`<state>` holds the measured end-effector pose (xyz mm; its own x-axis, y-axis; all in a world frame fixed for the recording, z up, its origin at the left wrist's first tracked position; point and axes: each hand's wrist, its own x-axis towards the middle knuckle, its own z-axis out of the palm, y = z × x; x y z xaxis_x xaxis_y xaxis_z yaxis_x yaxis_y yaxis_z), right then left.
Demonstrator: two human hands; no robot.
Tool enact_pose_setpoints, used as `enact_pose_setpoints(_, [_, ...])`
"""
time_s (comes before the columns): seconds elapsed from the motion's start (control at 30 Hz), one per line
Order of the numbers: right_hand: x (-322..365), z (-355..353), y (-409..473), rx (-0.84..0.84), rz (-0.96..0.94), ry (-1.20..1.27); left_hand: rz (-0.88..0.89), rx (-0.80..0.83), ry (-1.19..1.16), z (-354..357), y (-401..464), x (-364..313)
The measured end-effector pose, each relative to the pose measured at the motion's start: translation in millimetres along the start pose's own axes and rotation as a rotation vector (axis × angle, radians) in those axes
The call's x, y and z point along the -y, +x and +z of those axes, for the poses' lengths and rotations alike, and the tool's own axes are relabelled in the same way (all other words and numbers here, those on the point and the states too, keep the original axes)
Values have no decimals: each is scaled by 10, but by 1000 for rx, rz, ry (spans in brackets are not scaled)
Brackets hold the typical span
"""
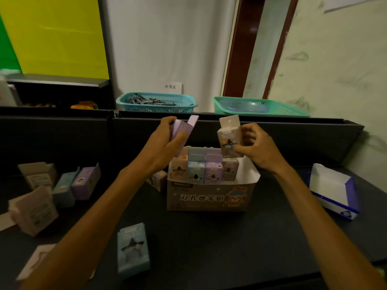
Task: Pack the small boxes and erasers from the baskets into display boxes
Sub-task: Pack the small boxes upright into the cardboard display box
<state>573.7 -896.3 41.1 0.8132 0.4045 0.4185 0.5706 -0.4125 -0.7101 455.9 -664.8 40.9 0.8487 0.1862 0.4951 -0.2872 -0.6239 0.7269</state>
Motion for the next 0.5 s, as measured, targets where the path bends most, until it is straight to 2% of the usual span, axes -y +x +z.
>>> enact_pose_setpoints(0.23, [-251,-59,167,179,-38,-61,-32,8,155,244,166,-113])
enact_pose_setpoints(0.5, [-338,-56,261,264,-58,-252,-21,49,254,420,290,-44])
